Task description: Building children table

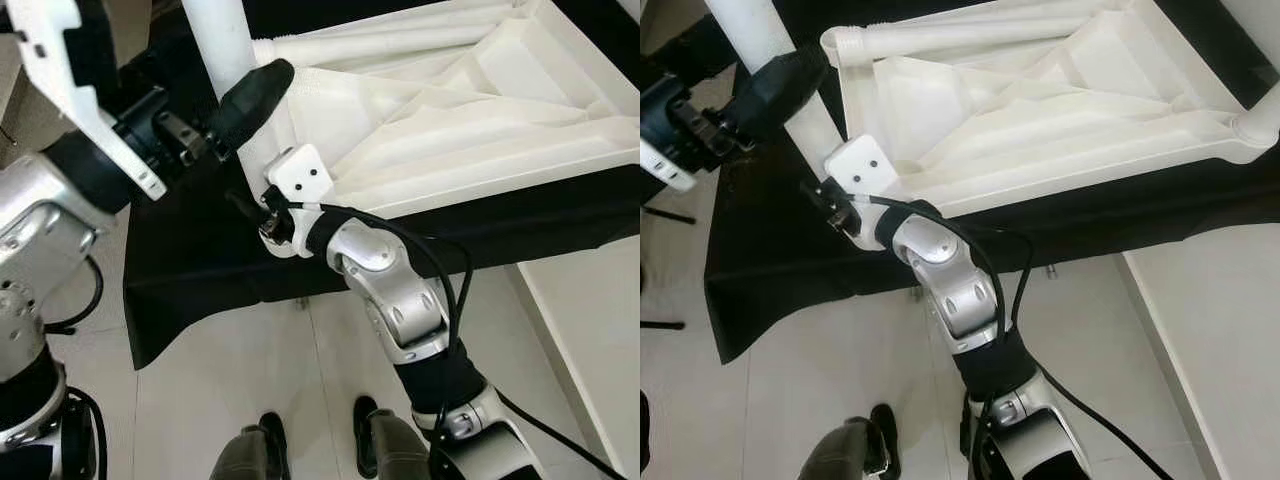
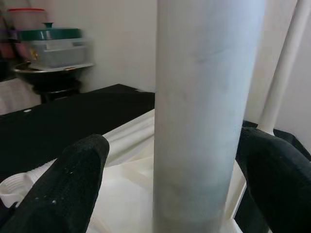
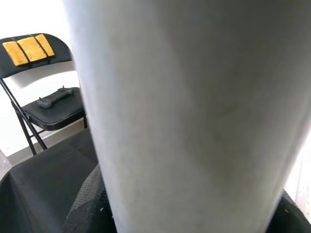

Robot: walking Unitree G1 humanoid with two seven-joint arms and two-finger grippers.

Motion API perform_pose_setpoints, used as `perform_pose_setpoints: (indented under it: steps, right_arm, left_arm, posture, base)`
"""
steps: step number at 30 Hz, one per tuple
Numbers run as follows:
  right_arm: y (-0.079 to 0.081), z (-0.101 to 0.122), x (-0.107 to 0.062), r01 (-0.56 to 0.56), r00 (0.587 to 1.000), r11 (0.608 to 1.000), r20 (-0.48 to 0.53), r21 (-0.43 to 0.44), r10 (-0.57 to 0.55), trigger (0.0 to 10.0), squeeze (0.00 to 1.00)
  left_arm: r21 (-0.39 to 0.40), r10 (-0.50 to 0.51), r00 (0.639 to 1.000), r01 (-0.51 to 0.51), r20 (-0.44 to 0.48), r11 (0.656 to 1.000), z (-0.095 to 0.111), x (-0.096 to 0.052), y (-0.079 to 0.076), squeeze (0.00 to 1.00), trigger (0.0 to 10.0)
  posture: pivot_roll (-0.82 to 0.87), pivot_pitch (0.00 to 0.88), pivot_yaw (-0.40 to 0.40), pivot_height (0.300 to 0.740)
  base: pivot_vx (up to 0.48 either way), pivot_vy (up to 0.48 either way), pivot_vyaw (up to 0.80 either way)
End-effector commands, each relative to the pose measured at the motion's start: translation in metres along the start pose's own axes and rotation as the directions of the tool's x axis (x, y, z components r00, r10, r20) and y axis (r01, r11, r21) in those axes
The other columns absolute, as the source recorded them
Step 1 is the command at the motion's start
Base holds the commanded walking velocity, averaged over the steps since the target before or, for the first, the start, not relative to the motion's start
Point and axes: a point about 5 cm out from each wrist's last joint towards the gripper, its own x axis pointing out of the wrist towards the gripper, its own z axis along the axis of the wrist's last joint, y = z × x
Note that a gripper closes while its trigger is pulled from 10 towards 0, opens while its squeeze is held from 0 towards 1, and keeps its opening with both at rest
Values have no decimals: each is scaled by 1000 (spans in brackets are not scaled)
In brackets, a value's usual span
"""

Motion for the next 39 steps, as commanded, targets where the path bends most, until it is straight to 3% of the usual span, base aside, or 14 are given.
perform_pose_setpoints:
  steps: [1, 2, 3, 5, 6, 20, 24, 29, 30, 32, 33, 34, 36, 39]
  right_arm:
    - [32, -32, 3, -138, 980, 984, -130, 112, 152, 10000, 0]
    - [32, -32, 3, -138, 980, 984, -130, 112, 152, 10000, 0]
    - [32, -32, 3, -140, 980, 984, -130, 111, 154, 10000, 0]
    - [33, -32, 3, -141, 979, 984, -129, 111, 155, 10000, 0]
    - [33, -32, 3, -141, 979, 984, -129, 110, 155, 10000, 0]
    - [35, -33, 4, -145, 979, 984, -127, 102, 158, 10000, 0]
    - [33, -32, 4, -142, 980, 984, -124, 104, 154, 10000, 0]
    - [34, -29, 5, -179, 977, 977, -95, 118, 191, 10000, 0]
    - [30, -22, 5, -247, 966, 958, -41, 145, 255, 10000, 635]
    - [28, -17, 6, -295, 954, 942, 1, 159, 299, 10000, 635]
    - [25, -6, 4, -447, 895, 889, 53, 96, 444, 10000, 1000]
    - [25, -6, 4, -447, 895, 889, 53, 96, 444, 10000, 1000]
    - [22, 1, 3, -550, 834, 834, 60, 28, 548, 10000, 1000]
    - [18, 5, 5, -610, 791, 792, 49, -30, 610, 10000, 969]
  left_arm:
    - [11, 38, 999, -38, -11, 999, -4, 5, 6, 0, 10000]
    - [11, 38, 999, -38, -11, 999, -4, 5, 6, 0, 10000]
    - [16, 58, 998, -57, -30, 998, -7, 8, 9, 0, 3373]
    - [22, 73, 997, -72, -39, 997, -9, 9, 11, 0, 3373]
    - [17, 78, 996, -77, -44, 997, -10, 10, 11, 0, 0]
    - [-8, 34, 997, -35, -66, 999, -16, 16, 11, 0, 0]
    - [-12, -76, 995, 75, -67, 997, -17, 19, -2, 0, 0]
    - [-8, -103, 992, 102, -70, 995, -18, 20, -4, 0, 0]
    - [-3, -118, 990, 118, -71, 993, -18, 21, -5, 0, 0]
    - [1, -129, 989, 130, -71, 992, -18, 22, -6, 0, 0]
    - [5, -154, 986, 155, -65, 988, -17, 27, -8, 0, 0]
    - [5, -154, 986, 155, -65, 988, -17, 27, -8, 0, 0]
    - [12, -177, 983, 178, -56, 984, -14, 34, -9, 0, 0]
    - [17, -201, 978, 202, -46, 979, -10, 39, -9, 0, 0]
  posture:
    - [52, 324, 57, 740]
    - [52, 324, 57, 740]
    - [53, 324, 58, 740]
    - [53, 324, 58, 740]
    - [56, 321, 61, 740]
    - [67, 317, 63, 740]
    - [66, 317, 63, 740]
    - [68, 316, 63, 740]
    - [68, 315, 65, 740]
    - [69, 315, 65, 740]
    - [72, 314, 66, 740]
    - [72, 314, 66, 740]
    - [74, 309, 66, 740]
    - [77, 299, 69, 740]
  base:
    - [0, 0, 0]
    - [0, 0, 0]
    - [0, 0, 0]
    - [0, 0, 0]
    - [0, 0, 0]
    - [0, 0, 0]
    - [0, 0, 0]
    - [0, 0, 0]
    - [0, 0, 0]
    - [0, 0, 0]
    - [0, 0, 0]
    - [0, 0, 0]
    - [0, 0, 0]
    - [0, 0, 0]
